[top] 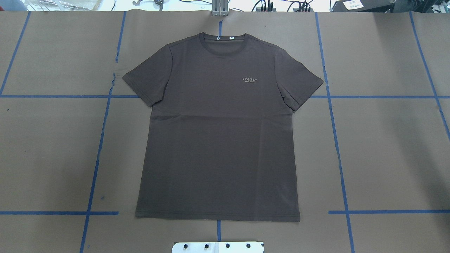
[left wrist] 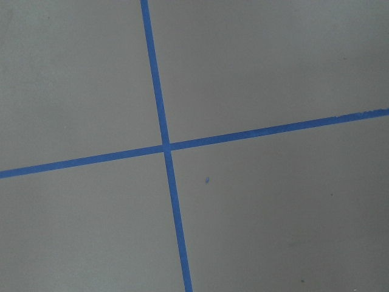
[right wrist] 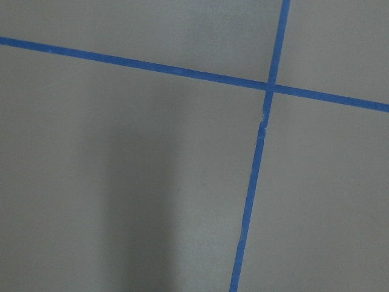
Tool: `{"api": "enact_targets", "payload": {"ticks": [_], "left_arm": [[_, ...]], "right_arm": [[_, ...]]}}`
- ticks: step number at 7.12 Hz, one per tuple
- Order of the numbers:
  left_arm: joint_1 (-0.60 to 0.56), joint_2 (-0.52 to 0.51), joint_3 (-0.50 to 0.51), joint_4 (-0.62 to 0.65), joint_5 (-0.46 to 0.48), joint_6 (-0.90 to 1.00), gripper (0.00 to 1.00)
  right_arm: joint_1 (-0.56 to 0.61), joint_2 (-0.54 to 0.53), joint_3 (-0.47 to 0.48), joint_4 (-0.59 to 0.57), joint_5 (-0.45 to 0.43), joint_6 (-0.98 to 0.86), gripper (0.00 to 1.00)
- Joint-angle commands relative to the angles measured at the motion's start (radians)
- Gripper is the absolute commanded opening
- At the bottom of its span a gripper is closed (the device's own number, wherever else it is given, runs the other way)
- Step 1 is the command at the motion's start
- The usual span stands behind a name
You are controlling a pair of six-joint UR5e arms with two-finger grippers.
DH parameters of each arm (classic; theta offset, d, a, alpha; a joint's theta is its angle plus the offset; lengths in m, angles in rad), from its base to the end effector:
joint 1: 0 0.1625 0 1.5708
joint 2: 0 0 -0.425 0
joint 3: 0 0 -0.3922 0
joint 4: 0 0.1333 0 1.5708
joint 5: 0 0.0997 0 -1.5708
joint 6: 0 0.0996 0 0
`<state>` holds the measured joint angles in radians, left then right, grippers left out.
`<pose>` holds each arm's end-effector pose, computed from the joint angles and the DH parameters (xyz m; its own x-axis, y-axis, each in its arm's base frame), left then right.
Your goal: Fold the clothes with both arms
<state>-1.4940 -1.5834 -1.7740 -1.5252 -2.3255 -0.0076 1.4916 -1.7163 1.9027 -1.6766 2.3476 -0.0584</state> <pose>-0.0266 -0.5025 0.5581 0.7180 0.1641 -0.6764 -0.0702 0.9839 0.1643 0.0294 -0.4326 0.5731 0.7007 -0.1705 0.6928 0.1200 0.9854 0.1212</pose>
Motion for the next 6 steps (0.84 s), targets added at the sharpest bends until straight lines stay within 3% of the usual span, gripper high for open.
{"api": "enact_targets", "payload": {"ticks": [1, 5, 6], "left_arm": [[0.000, 0.020, -0.057, -0.001, -0.009, 0.015, 1.00], [0.003, 0.010, -0.012, -0.032, -0.044, 0.011, 1.00], [0.005, 0.008, -0.012, -0.053, -0.045, 0.003, 1.00]], "right_arm": [[-0.045, 0.003, -0.017, 0.000, 0.003, 0.003, 1.00], [-0.093, 0.040, -0.022, 0.000, 0.009, 0.005, 1.00], [-0.153, 0.069, -0.011, 0.052, 0.012, 0.011, 1.00]]}}
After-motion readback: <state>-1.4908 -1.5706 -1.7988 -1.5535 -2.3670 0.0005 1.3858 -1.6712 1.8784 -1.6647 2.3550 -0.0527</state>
